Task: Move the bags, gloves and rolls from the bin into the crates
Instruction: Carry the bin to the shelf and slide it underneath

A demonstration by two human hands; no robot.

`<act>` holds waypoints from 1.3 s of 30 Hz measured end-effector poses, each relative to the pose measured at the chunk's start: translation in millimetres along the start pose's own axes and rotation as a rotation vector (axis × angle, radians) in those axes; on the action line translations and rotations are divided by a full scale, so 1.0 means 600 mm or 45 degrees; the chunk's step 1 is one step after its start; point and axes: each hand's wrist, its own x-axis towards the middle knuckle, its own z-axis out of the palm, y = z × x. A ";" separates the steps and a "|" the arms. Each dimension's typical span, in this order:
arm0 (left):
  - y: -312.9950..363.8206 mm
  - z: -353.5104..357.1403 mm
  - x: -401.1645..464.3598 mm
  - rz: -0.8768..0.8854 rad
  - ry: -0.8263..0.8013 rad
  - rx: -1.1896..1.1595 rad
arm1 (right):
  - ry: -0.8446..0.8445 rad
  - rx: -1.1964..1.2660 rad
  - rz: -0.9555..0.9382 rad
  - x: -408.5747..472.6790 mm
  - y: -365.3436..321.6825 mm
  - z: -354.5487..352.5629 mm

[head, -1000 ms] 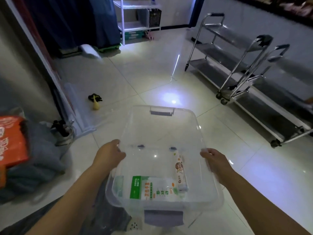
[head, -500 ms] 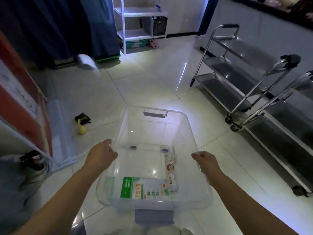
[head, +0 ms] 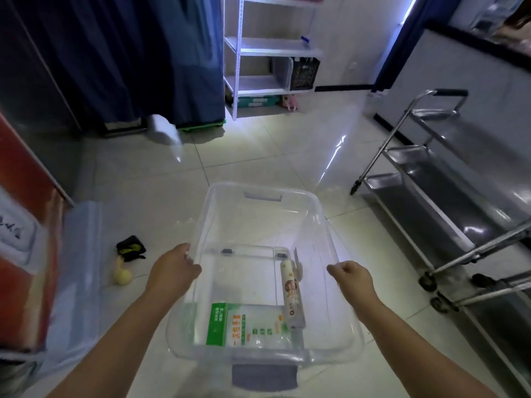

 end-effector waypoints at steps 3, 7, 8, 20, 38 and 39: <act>0.070 -0.004 0.147 0.020 -0.005 -0.009 | 0.066 -0.001 -0.001 0.127 -0.078 0.021; 0.176 -0.008 0.321 0.046 -0.025 0.027 | 0.090 0.080 0.041 0.287 -0.171 0.028; 0.200 -0.005 0.360 0.056 -0.031 0.038 | 0.097 0.102 0.050 0.324 -0.187 0.028; 0.444 0.140 0.862 0.074 -0.022 0.060 | 0.177 0.177 0.041 0.897 -0.333 0.041; 0.763 0.175 1.631 -0.007 0.036 -0.066 | 0.044 -0.003 -0.020 1.687 -0.763 0.144; 0.785 0.172 1.677 -0.013 0.023 -0.071 | 0.046 -0.010 -0.007 1.725 -0.788 0.149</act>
